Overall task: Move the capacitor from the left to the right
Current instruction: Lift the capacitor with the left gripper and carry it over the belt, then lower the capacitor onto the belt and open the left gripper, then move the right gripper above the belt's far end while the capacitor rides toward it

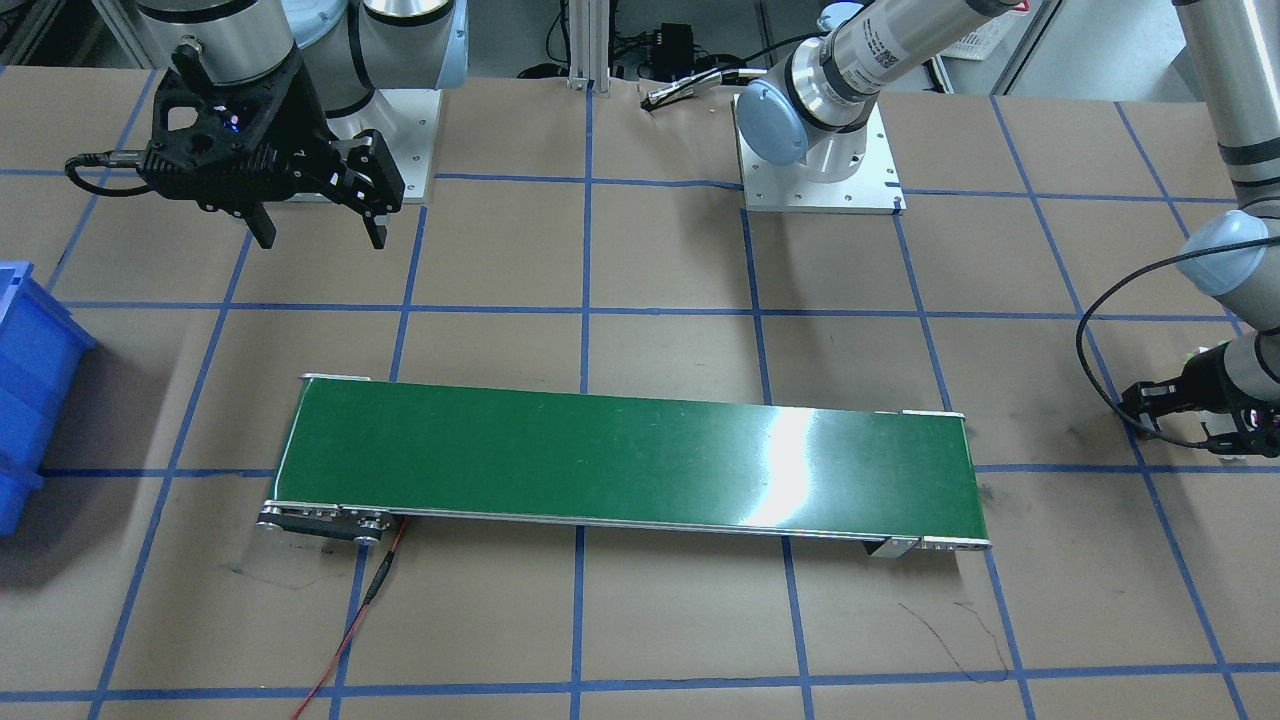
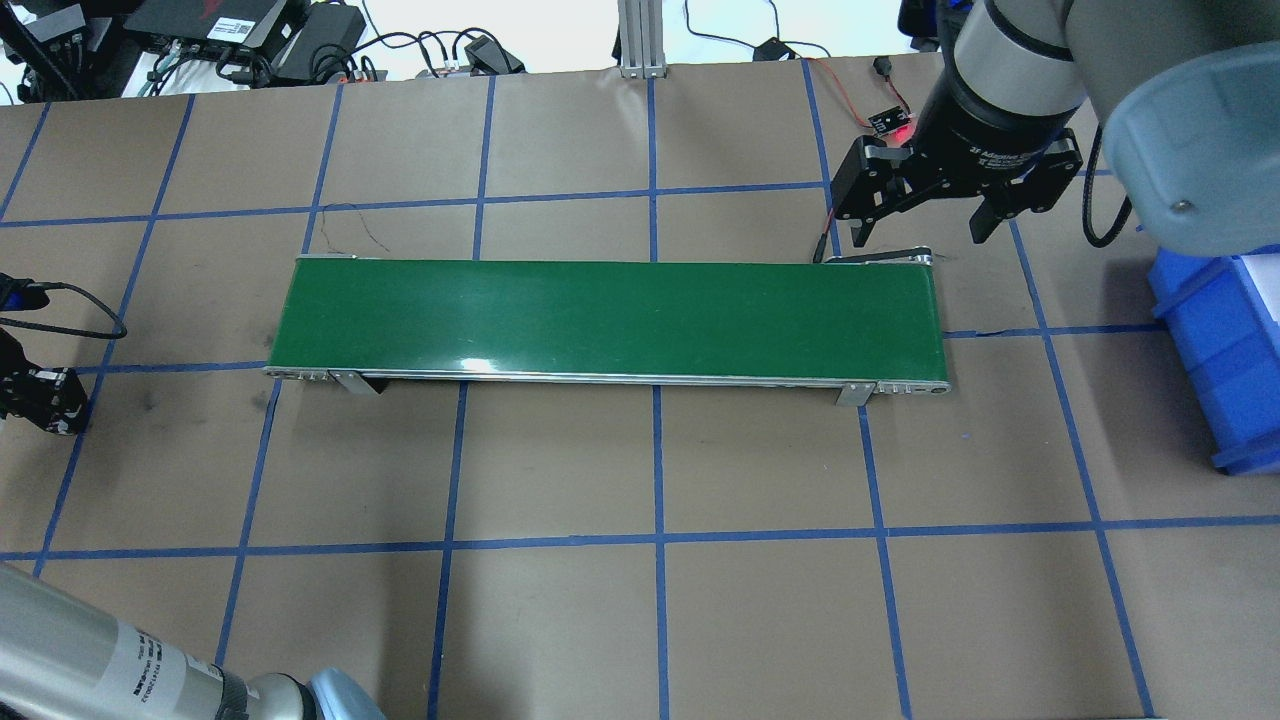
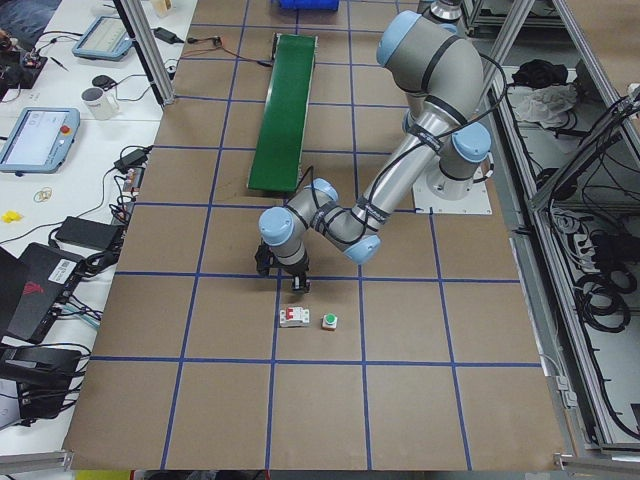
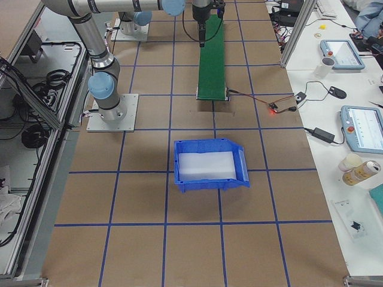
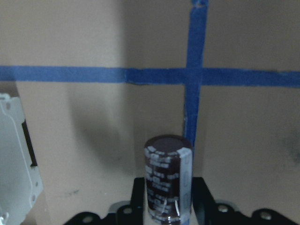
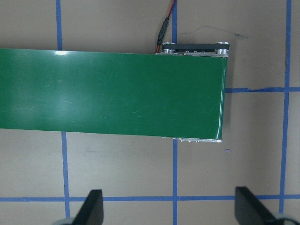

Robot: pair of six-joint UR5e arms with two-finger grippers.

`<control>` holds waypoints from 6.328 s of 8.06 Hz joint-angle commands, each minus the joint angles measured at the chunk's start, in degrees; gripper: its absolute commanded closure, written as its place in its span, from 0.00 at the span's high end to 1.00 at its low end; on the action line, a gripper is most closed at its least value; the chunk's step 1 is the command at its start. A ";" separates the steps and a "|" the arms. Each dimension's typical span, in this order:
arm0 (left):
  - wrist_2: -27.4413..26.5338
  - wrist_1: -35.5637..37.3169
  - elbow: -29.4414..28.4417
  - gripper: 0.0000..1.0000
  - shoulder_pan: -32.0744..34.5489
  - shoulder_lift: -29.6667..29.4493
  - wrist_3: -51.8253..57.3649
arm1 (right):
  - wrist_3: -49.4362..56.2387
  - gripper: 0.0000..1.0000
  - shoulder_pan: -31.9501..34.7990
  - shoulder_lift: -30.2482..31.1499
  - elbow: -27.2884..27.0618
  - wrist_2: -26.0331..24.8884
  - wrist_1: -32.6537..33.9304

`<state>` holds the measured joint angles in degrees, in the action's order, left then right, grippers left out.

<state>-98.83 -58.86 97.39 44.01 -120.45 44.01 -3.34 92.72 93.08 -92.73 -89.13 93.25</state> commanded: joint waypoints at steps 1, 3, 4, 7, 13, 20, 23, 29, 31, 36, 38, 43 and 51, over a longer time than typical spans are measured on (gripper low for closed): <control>0.21 -0.64 -0.54 0.00 -0.41 2.31 1.60 | 0.09 1.00 0.00 0.00 0.00 -0.26 0.00; 0.47 -4.30 -0.62 0.00 0.46 9.49 0.03 | 0.09 1.00 0.00 0.00 0.09 -0.61 0.00; 3.26 -4.77 -0.45 0.00 2.47 14.23 -1.46 | 0.09 1.00 0.00 0.00 0.09 -0.61 0.00; 6.71 -5.04 -0.54 0.00 20.18 18.06 -9.31 | 0.09 1.00 0.00 0.00 0.00 -0.69 0.00; 6.90 -2.75 -0.27 0.00 31.49 9.29 -15.54 | 0.09 1.00 0.00 0.00 0.00 -0.70 -0.09; 5.66 -17.39 -0.62 1.00 32.62 13.81 -31.97 | 0.09 1.00 0.00 0.00 0.00 -0.70 -0.18; 5.31 -26.60 -0.80 1.00 32.90 25.13 -33.55 | 0.09 1.00 0.00 0.00 0.00 -0.78 -0.18; 9.70 -32.37 -0.71 1.00 36.67 35.02 -34.17 | 0.09 1.00 -0.09 -10.69 -0.53 -0.69 5.25; 8.83 -33.68 -0.80 1.00 37.38 36.16 -34.17 | 0.97 1.00 -0.09 -17.46 -1.75 -0.61 12.79; 8.74 -32.99 -0.71 1.00 37.29 33.01 -33.91 | 6.39 1.00 -4.98 -21.01 -9.30 8.04 22.94; 4.10 -33.08 -0.54 1.00 37.29 32.91 -33.73 | 7.11 1.00 -6.24 -20.74 -10.98 9.42 24.78; 4.08 -32.99 -0.54 1.00 37.29 32.82 -33.99 | 7.12 1.00 -6.15 -20.39 -11.07 9.85 24.70; 3.90 -32.99 -0.27 1.00 37.29 32.82 -33.73 | 6.42 1.00 -6.06 -20.39 -11.07 10.29 24.87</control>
<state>-94.88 -91.91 97.07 81.30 -87.63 10.15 3.56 86.60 72.69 -103.80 -78.90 118.04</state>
